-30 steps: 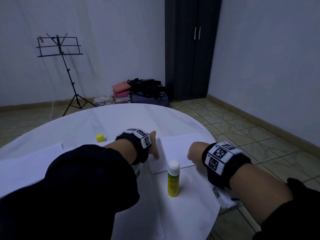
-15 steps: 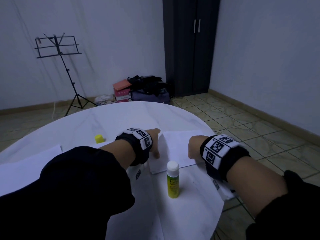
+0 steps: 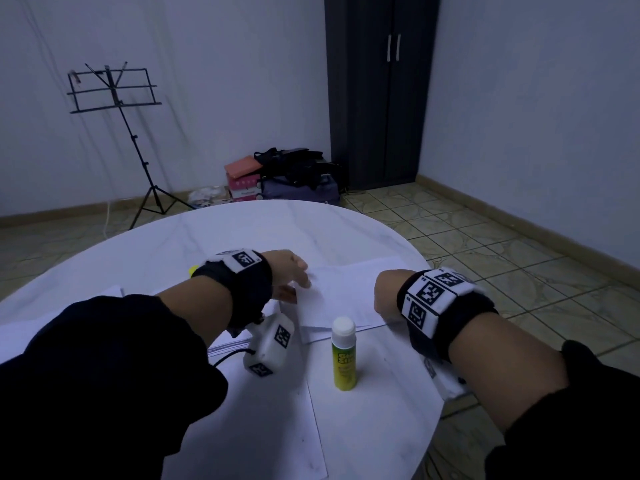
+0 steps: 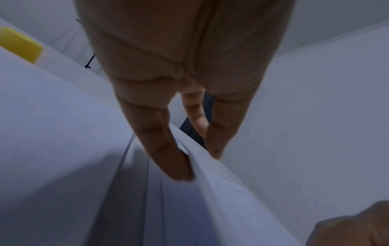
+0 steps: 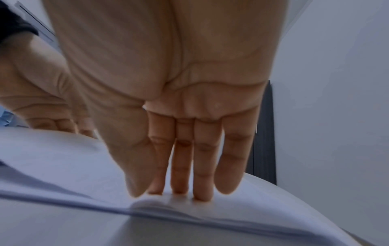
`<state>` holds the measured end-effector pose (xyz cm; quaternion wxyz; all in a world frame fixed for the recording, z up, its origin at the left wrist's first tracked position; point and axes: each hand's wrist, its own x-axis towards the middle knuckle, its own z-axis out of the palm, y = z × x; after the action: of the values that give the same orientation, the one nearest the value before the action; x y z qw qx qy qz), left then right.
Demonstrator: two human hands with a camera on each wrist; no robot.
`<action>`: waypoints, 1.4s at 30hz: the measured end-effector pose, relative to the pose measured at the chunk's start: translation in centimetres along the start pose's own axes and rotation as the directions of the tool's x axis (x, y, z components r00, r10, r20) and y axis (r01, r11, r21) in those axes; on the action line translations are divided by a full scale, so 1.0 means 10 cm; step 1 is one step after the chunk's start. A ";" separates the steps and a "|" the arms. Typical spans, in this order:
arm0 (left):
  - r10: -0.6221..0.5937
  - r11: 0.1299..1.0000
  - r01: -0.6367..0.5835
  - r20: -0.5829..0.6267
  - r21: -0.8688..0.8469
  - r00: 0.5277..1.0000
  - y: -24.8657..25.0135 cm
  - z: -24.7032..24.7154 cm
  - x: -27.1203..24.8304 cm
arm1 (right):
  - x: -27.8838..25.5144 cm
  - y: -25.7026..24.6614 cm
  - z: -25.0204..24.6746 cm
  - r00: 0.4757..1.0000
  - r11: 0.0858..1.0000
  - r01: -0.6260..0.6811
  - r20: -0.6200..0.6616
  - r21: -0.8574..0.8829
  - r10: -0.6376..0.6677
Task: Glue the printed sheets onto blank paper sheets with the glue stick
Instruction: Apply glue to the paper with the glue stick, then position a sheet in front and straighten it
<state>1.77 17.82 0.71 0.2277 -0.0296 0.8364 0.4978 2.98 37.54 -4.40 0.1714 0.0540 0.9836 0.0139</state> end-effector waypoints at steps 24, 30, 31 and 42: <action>0.007 0.946 0.035 0.130 -0.321 0.991 -0.14 -0.11 -0.13 | -0.60 0.01 -0.17 0.952 0.974 -0.129 -0.297 -0.185 0.070; 0.112 0.900 -0.094 0.017 -0.426 0.994 -0.15 -0.30 -0.45 | -0.82 -0.03 -0.56 0.950 0.984 -0.076 -0.288 0.160 0.120; 0.132 0.897 -0.115 0.011 -0.428 0.991 -0.15 -0.34 -0.52 | -0.90 -0.07 -0.63 0.948 0.973 -0.053 -0.294 0.224 0.119; 0.274 0.903 -0.311 -0.160 -0.297 0.948 -0.47 -0.87 -1.40 | -1.95 -0.61 -0.91 0.865 0.649 0.245 -0.465 0.720 0.189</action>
<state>12.51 5.64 6.08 0.0943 0.0316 0.7516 0.6520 17.55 29.22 10.47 -0.1281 0.0991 0.9072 -0.3883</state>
